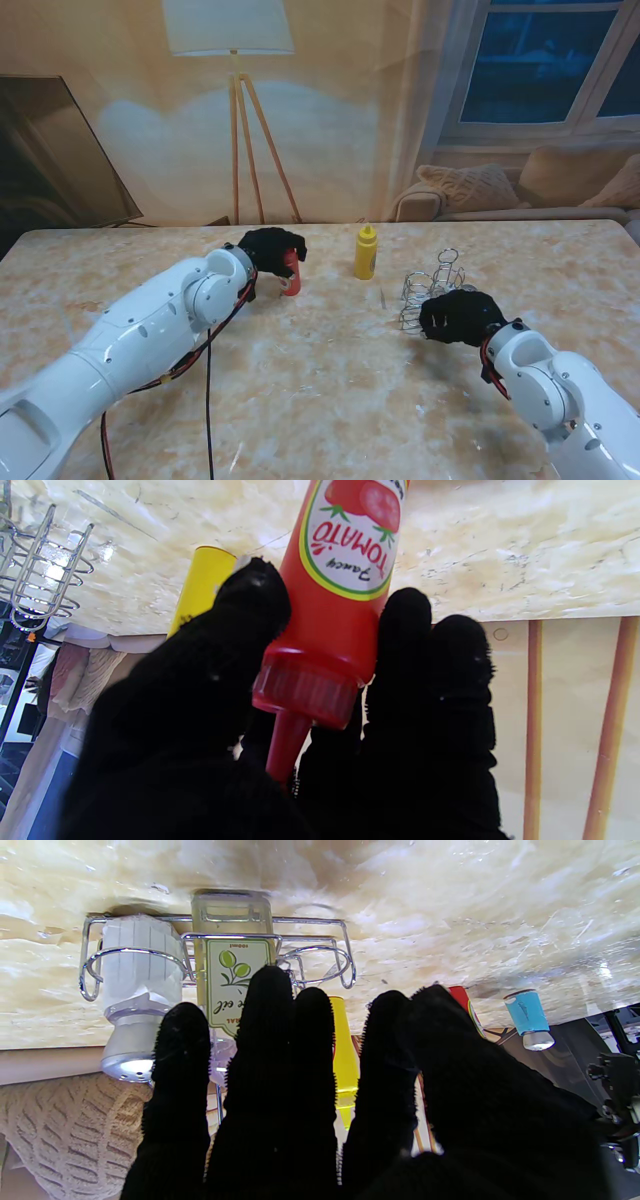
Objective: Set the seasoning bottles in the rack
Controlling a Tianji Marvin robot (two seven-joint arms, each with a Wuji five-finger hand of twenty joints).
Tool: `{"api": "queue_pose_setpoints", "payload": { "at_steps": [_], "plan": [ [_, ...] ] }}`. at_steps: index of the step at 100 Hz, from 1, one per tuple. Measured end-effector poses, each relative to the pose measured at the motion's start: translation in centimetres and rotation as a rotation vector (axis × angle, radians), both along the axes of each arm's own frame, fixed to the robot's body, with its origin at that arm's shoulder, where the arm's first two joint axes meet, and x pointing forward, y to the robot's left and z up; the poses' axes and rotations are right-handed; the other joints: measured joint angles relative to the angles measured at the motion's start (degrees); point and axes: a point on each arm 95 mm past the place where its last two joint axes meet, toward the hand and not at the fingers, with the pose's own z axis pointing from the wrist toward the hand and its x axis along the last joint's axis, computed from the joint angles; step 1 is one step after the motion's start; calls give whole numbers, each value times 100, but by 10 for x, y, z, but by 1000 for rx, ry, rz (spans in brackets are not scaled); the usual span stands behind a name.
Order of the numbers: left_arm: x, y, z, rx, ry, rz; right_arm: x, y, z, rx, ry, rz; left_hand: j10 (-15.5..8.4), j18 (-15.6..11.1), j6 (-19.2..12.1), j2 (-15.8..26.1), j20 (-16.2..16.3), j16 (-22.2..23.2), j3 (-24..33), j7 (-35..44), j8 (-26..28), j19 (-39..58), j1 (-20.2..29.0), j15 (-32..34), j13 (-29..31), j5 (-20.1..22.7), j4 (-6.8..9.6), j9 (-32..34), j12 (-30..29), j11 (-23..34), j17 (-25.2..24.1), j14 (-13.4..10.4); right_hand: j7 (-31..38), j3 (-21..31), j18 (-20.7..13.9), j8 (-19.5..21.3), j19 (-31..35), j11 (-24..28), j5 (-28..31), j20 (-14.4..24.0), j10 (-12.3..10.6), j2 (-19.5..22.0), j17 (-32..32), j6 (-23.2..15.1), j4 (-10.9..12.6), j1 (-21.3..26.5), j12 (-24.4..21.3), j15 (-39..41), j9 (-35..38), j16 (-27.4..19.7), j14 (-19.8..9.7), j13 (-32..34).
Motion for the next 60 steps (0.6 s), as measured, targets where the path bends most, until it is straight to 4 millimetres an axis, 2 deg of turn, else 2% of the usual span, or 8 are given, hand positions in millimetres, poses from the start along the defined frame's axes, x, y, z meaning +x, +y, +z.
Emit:
{"api": "queue_pose_setpoints", "payload": {
  "at_steps": [16, 46, 60],
  "plan": [
    [-8, -3, 6, 11, -36, -29, -1, 0, 0, -4, 7, -4, 64, 36, -2, -156, 0, -27, -76, 59, -90, 64, 0, 5, 199, 146, -10, 248, 5, -135, 159, 0, 0, 0, 0, 0, 0, 0, 0, 0, 0, 0, -1, 0, 0, 0, 0, 0, 0, 0, 0, 0],
    [-27, -8, 33, -31, -38, -107, -4, -2, 1, -21, 13, -1, 106, 82, -2, -277, 0, -104, -77, 60, -162, 129, 0, 17, 343, 277, -40, 380, 5, -139, 269, 11, 0, 0, 0, 0, 0, 0, 0, 0, 0, 0, -2, 0, 0, 0, 0, 0, 0, 0, 0, 0],
    [-35, -17, 46, -57, -5, -153, -7, -4, 3, -28, 12, 3, 108, 84, -2, -277, 0, -104, -77, 61, -162, 130, 0, 17, 346, 279, -40, 383, 5, -139, 272, 11, 0, 0, 0, 0, 0, 0, 0, 0, 0, 0, -2, 0, 0, 0, 0, 0, 0, 0, 0, 0]
  ]
}}
